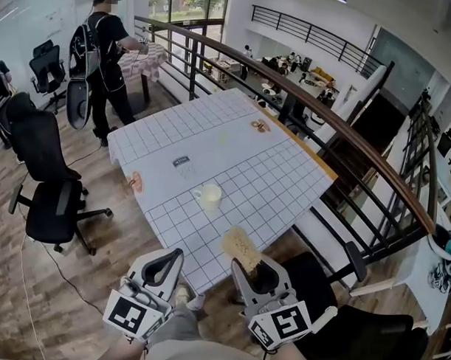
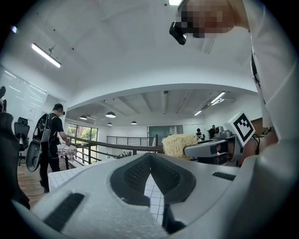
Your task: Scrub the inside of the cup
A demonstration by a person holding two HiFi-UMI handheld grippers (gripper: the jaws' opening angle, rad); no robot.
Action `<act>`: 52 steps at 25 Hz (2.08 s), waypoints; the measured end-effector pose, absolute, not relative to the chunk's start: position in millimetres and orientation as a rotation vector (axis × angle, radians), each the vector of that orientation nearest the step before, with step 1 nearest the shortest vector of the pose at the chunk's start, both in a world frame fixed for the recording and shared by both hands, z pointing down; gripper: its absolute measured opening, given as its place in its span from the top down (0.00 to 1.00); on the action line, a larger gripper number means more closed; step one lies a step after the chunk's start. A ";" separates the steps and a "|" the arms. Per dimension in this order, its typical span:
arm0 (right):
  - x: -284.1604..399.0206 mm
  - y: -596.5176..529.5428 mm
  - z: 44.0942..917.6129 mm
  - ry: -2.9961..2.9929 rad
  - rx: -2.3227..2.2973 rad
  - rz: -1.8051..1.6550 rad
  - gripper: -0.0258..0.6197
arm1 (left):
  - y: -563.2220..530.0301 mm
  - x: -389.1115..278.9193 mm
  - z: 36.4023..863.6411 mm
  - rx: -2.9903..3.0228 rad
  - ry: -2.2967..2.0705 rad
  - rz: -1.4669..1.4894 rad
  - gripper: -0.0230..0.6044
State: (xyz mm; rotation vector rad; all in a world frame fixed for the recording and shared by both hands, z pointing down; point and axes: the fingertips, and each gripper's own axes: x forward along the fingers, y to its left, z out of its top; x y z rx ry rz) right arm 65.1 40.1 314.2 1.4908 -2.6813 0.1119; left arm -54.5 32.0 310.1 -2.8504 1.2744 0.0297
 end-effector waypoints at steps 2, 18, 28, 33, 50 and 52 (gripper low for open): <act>57.6 31.1 310.6 -2.666 1.492 0.118 0.75 | 22.1 -58.9 306.9 -2.866 1.232 0.022 0.94; 19.4 -90.4 332.4 -2.512 1.586 0.169 0.75 | -100.3 -89.1 311.1 -2.927 1.002 0.030 0.94; 25.4 -119.8 346.4 -2.473 1.560 0.220 0.75 | -132.7 -78.0 317.2 -3.012 0.950 0.066 0.94; 32.8 -133.9 359.9 -2.492 1.424 0.217 0.74 | -146.0 -65.5 331.4 -2.997 0.987 0.010 0.94; 56.9 -216.8 439.4 -2.363 1.107 0.287 0.74 | -222.6 -31.4 453.6 -2.948 0.746 -0.439 0.89; 60.1 -224.6 451.5 -2.342 1.085 0.295 0.74 | -232.1 -24.1 474.0 -2.980 0.717 -0.473 0.82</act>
